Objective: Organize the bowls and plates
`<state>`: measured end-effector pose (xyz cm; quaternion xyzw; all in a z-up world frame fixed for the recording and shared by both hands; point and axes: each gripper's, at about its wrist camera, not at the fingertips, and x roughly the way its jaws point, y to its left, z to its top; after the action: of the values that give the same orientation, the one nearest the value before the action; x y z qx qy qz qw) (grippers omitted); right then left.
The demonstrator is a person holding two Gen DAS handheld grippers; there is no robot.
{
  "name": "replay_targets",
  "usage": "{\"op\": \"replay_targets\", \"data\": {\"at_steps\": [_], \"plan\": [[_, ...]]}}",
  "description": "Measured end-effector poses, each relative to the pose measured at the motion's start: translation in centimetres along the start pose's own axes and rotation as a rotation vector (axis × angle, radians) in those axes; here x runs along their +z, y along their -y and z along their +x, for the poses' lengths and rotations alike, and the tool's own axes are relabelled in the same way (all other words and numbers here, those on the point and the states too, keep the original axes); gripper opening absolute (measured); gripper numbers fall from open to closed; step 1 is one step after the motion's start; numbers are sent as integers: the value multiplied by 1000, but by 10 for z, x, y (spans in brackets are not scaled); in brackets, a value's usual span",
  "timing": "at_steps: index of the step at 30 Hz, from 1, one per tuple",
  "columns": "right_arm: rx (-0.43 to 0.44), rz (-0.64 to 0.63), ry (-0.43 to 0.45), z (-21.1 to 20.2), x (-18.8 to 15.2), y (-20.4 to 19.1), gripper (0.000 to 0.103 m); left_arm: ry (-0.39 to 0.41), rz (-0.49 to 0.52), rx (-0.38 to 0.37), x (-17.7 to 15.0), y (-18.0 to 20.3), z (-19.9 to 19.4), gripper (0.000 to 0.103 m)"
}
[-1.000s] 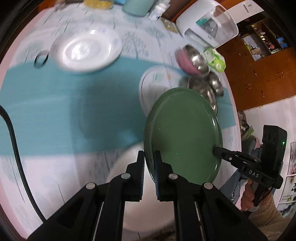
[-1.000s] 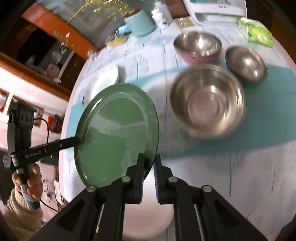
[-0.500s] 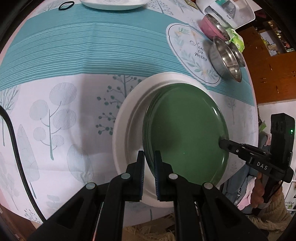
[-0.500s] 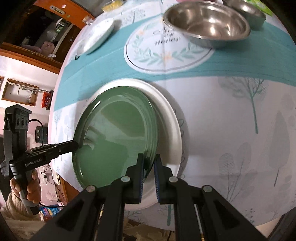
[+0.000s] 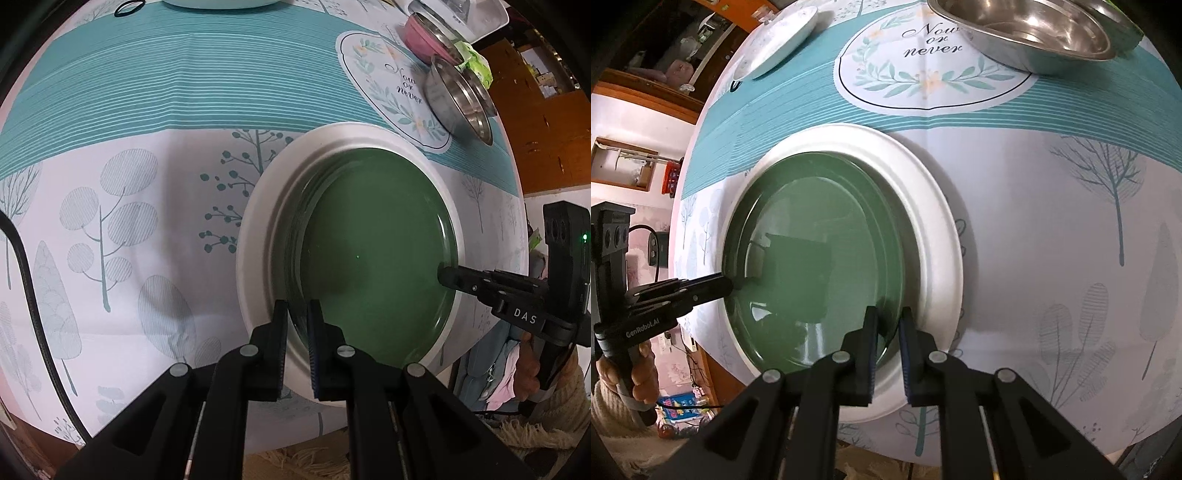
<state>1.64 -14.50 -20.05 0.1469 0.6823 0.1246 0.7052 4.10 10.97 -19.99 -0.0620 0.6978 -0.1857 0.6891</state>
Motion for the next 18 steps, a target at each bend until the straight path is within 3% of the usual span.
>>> {"op": "replay_targets", "data": {"at_steps": [5,13,18], "plan": [[-15,-15,-17,2,3,-6,11,-4,24,20,0,7,1,12],[-28,-27,-27,-3,2,-8,11,26,73,48,1,23,-6,32],[-58,-60,-23,-8,1,-12,11,45,87,70,2,29,-14,34]]}}
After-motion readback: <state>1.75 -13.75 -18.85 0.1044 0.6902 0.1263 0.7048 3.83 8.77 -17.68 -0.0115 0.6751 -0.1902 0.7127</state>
